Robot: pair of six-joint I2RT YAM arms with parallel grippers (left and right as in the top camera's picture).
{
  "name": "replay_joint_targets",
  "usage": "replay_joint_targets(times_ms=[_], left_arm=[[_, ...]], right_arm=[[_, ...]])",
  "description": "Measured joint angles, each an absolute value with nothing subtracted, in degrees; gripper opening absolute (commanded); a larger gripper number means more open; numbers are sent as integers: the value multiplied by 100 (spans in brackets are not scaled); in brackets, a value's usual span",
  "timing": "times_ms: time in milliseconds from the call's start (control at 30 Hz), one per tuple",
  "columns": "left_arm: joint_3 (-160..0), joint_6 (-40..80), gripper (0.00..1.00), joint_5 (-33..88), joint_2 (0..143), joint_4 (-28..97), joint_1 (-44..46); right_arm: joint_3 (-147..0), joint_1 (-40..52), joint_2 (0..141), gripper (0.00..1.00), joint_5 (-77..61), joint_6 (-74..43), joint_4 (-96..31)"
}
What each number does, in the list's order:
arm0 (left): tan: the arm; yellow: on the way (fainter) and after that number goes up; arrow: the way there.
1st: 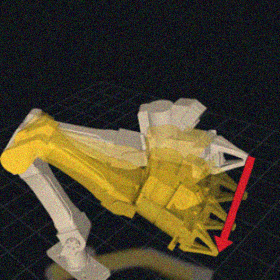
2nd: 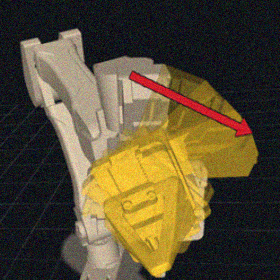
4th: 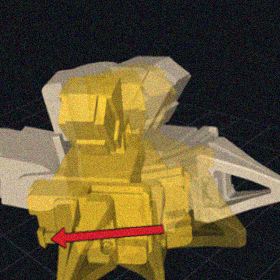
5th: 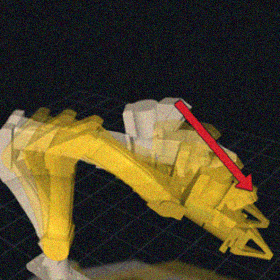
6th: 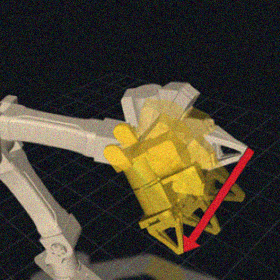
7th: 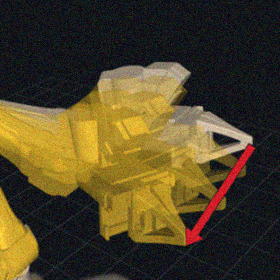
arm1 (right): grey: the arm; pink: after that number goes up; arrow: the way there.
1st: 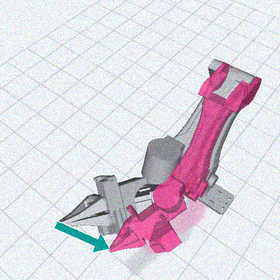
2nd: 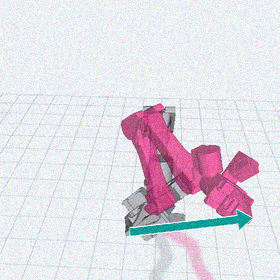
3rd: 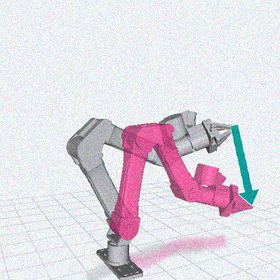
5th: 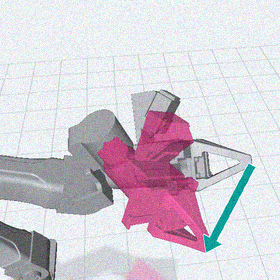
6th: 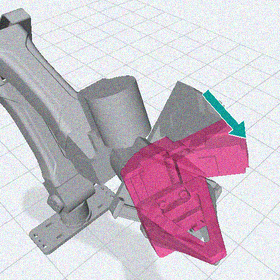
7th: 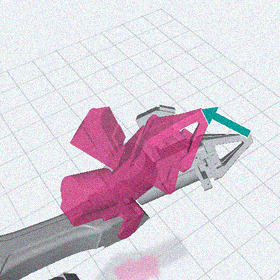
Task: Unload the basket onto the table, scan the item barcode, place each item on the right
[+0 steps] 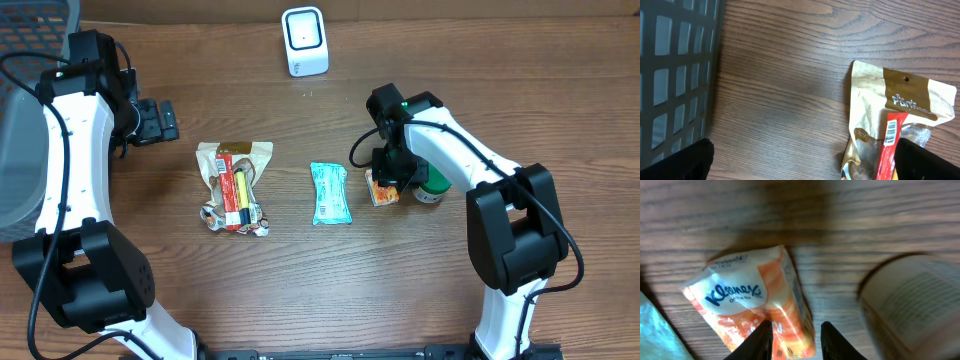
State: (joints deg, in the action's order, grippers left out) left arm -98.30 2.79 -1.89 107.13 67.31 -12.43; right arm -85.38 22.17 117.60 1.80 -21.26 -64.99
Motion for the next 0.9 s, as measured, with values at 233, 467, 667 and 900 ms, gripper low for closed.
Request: replay_joint_targets(times_ms=[233, 467, 667, 900], left_arm=[[-9830, 276, 100, -191, 10713, 6731, -1243], [-9830, 279, 100, -189, 10713, 6731, -1243], [-9830, 279, 100, -191, 10713, 6731, -1243], [-9830, 276, 100, -189, 10713, 6731, -1243]], right_arm=[[-8064, 2215, 11607, 5, -10, -1966, -5894], [-8136, 2226, 11550, 4, -60, -1905, -6038], [-8925, 2646, 11528, 4, 845, -1938, -6643], [-9120, 4036, 11408, 4, 2904, -2187, -6912]])
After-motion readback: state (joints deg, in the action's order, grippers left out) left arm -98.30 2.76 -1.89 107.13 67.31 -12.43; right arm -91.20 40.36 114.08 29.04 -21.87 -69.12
